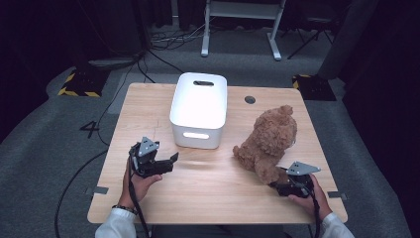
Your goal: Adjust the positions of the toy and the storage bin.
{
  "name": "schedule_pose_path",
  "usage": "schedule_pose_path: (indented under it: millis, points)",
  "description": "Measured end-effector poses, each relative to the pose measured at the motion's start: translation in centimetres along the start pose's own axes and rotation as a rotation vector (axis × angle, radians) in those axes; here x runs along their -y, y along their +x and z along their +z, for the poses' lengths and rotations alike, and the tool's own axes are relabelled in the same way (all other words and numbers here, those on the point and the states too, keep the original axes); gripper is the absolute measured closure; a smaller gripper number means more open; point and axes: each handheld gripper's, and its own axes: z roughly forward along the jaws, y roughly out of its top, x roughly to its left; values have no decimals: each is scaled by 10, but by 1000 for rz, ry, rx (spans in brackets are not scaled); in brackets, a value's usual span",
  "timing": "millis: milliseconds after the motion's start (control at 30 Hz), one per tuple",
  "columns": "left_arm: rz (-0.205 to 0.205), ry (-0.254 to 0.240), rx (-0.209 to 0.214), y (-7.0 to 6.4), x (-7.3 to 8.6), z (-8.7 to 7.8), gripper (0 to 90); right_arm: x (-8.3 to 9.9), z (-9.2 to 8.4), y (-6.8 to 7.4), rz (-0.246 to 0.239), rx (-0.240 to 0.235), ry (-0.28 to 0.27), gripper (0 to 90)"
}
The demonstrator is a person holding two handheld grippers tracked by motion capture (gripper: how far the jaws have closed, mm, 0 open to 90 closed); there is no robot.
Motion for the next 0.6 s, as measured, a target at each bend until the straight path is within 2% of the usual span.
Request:
schedule_pose_path:
  millis: [67,133,167,367,467,600]
  points:
    - [7,-7,-5,-1,-5,0,178,0,0,0,1,-1,0,344]
    - [19,-33,-16,-3,-21,0,178,0,0,0,2,-3,-2,344]
    - [19,-33,-16,-3,-21,0,178,0,0,0,2,-3,-2,344]
    - [8,-83,-39,-6,-45,4,187,1,0,-1,6,-12,-4,344]
    - [15,-75,-46,-6,-54,9,187,1,0,-1,8,-13,-5,343]
    - [56,-70,-70,-2,-61,15,180,2,0,-1,7,-15,-7,343]
